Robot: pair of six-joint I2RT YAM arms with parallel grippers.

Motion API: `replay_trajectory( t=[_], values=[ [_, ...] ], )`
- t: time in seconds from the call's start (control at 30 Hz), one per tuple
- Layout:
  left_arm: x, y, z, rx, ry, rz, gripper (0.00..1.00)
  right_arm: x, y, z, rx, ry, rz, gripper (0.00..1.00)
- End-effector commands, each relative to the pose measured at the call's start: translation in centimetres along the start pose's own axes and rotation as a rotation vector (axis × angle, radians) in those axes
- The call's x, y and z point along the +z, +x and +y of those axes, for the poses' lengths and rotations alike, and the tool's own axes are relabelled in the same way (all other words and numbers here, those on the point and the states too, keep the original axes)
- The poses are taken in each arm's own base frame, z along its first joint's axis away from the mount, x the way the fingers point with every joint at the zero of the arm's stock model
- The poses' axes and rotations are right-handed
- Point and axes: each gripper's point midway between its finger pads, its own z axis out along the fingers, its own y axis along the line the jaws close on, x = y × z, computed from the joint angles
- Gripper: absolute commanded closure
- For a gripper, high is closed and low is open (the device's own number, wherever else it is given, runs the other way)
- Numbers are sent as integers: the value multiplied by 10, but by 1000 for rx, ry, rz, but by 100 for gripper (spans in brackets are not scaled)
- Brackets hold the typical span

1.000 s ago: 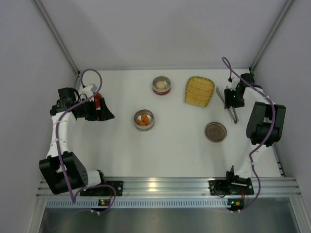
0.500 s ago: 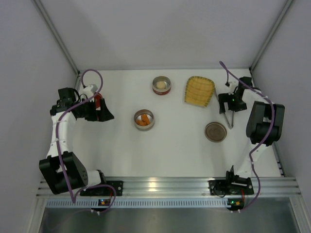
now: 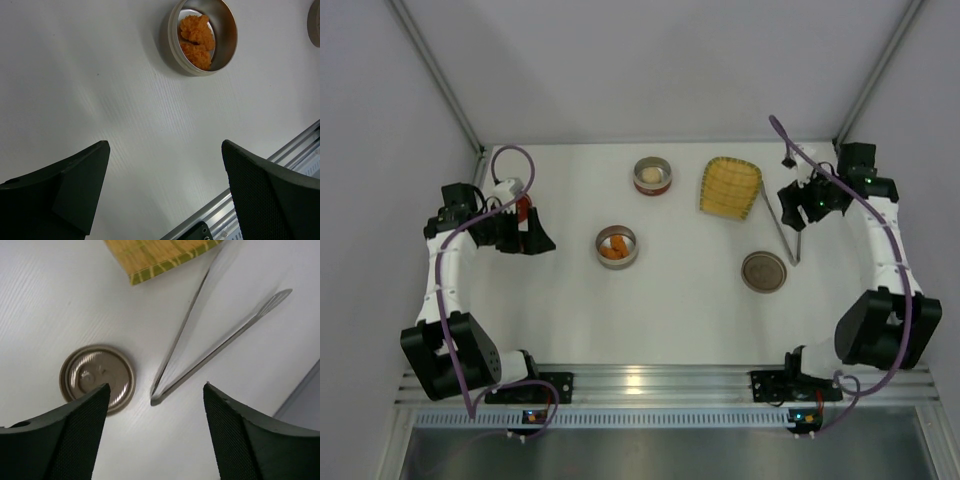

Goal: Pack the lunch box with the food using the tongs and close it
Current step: Pick up the box lid from the center of the board.

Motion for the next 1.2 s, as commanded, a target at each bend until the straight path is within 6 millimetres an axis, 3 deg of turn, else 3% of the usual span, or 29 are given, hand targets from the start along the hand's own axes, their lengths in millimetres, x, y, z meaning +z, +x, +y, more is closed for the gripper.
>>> replay_trajectory(
  t=[0.0,0.07,0.1,0.17,0.2,0.27,0.33,0.63,1.17],
  values=[
    [0,6,-3,28,27,6,2,-24,28,71,-243,-248,67,29],
    [1,8,-3,29,29,13,2,-29,39,95,-382,-267,118,38],
    [2,9,-3,29,30,16,2,-24,58,108,-411,-290,167,39],
    [2,9,-3,28,32,17,2,-24,67,127,-547,-275,208,42],
    [2,10,-3,23,33,18,2,-17,82,135,-570,-286,240,42],
    [0,9,-4,27,34,12,2,-14,88,145,-625,-281,260,42],
    [1,8,-6,29,39,3,2,-3,99,149,-632,-286,289,43],
    [1,10,-6,36,42,4,2,35,101,148,-641,-284,326,45],
    [6,10,-2,25,42,7,2,71,132,146,-628,-257,394,47]
  ],
)
